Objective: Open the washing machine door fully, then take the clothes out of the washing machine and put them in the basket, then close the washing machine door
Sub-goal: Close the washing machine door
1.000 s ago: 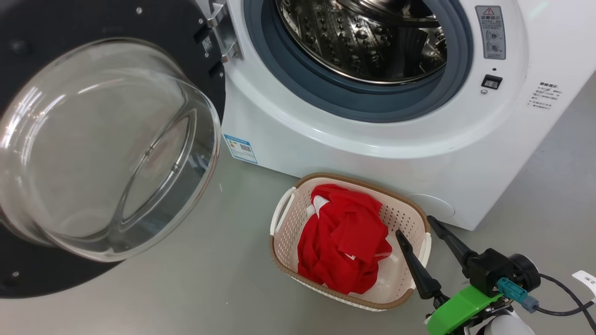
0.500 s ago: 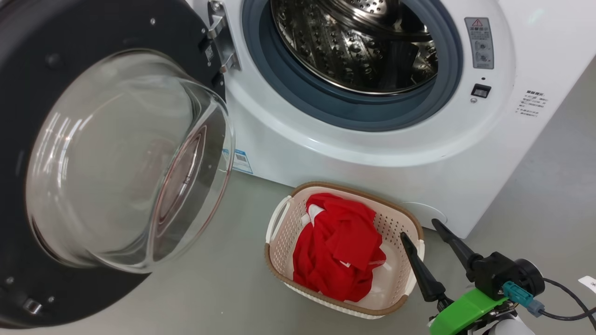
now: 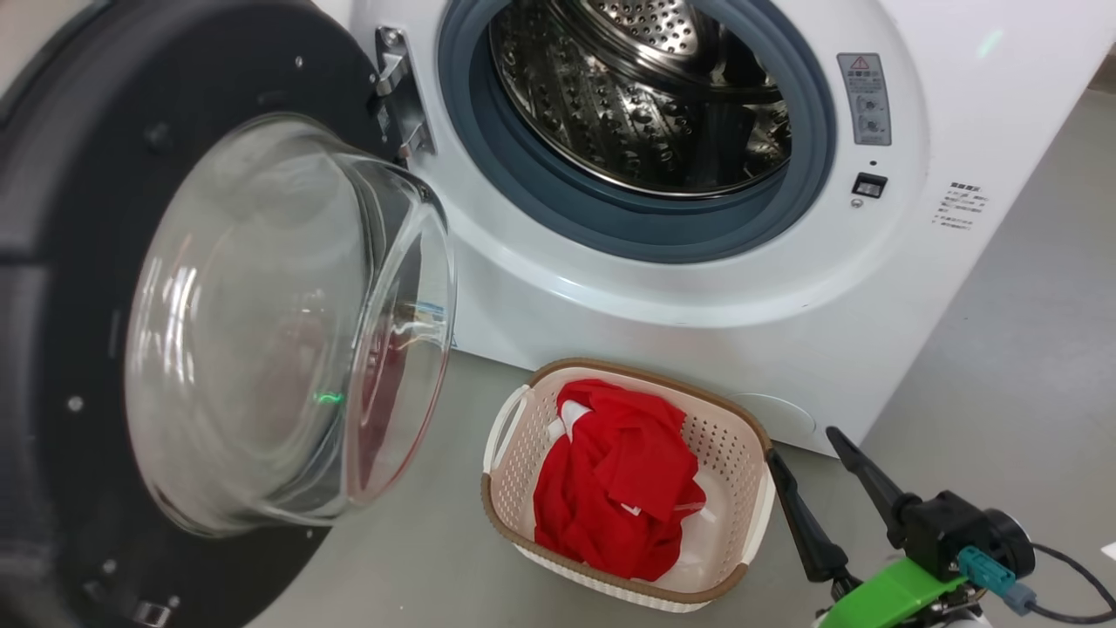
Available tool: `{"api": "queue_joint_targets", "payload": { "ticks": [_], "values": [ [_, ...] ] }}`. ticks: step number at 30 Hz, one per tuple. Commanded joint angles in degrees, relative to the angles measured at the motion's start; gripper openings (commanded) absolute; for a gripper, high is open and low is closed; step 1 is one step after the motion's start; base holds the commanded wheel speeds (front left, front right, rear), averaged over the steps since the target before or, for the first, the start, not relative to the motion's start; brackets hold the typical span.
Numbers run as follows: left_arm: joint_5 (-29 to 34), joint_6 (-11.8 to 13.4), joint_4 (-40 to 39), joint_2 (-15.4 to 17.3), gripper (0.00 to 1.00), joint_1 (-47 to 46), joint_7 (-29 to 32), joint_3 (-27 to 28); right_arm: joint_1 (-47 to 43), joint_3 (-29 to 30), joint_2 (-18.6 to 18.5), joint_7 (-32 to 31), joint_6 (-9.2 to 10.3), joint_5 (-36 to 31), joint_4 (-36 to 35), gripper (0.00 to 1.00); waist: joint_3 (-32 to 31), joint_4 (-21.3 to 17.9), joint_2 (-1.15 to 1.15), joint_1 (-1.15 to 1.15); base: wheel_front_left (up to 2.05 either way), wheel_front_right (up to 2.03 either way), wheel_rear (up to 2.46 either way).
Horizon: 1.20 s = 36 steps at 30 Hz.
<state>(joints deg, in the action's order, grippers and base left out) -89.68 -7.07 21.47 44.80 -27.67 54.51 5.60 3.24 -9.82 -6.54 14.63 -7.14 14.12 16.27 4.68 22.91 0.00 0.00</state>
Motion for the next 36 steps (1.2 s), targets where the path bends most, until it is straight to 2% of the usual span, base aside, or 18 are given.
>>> {"api": "queue_joint_targets", "payload": {
  "ticks": [1,11,36],
  "values": [
    [-0.5,-0.4,-2.4,2.9,0.0,-0.4,0.9,2.0,-0.2,-0.8,0.1,0.4,-0.35,0.3,-1.6,1.0,-0.3,-0.3,0.0,0.0,0.0,0.0,0.0],
    [-0.7,-0.4,-10.9,1.9,0.0,2.0,2.9,0.9,-1.4,0.4,0.9,0.4,-0.35,0.4,-2.1,1.0,-1.2,-2.0,0.0,0.0,0.0,0.0,0.0],
    [0.2,-0.4,-21.8,-0.9,0.0,4.1,2.8,-1.2,-2.1,2.1,1.9,0.4,-0.35,0.2,-2.7,1.0,-2.1,-5.8,0.0,0.0,0.0,0.0,0.0]
  ]
}}
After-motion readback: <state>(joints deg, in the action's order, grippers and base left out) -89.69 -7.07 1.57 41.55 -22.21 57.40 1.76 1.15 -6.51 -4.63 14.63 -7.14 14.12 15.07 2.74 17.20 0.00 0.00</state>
